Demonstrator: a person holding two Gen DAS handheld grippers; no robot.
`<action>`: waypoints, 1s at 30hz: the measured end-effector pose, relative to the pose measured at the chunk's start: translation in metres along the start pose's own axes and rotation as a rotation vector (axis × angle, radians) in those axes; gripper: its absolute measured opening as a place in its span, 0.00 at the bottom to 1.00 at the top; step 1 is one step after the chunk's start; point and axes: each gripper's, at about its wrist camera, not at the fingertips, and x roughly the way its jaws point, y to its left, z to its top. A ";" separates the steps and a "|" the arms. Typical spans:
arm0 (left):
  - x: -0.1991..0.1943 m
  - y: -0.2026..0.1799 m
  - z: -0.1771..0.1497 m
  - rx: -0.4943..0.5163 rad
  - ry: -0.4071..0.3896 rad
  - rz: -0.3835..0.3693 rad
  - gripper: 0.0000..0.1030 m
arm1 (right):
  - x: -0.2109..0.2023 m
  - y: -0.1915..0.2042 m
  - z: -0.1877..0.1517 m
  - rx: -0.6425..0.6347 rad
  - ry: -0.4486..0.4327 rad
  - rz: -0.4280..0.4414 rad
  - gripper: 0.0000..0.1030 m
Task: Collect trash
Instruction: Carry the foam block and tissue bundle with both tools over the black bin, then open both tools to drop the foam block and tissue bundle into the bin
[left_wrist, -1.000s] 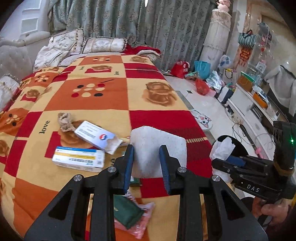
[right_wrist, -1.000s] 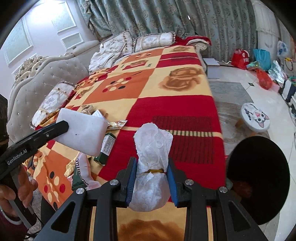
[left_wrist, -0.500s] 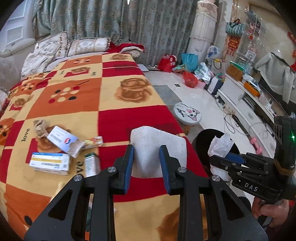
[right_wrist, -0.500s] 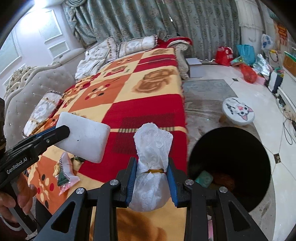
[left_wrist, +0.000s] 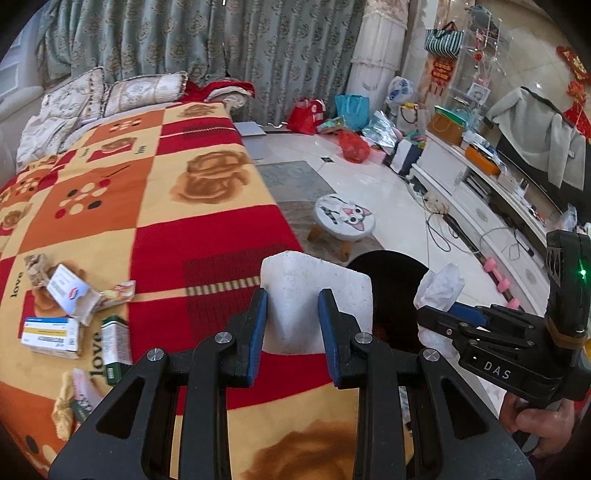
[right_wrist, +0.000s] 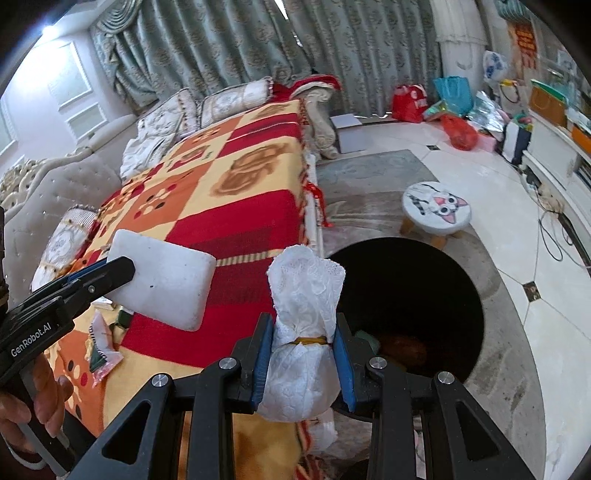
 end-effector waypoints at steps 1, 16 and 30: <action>0.002 -0.003 0.001 0.002 0.002 -0.003 0.25 | 0.000 -0.005 0.000 0.010 0.001 -0.004 0.30; 0.041 -0.045 0.006 0.037 0.049 -0.029 0.25 | 0.008 -0.060 -0.005 0.112 0.022 -0.032 0.30; 0.062 -0.059 0.006 0.026 0.075 -0.047 0.26 | 0.018 -0.085 -0.003 0.183 0.035 -0.029 0.30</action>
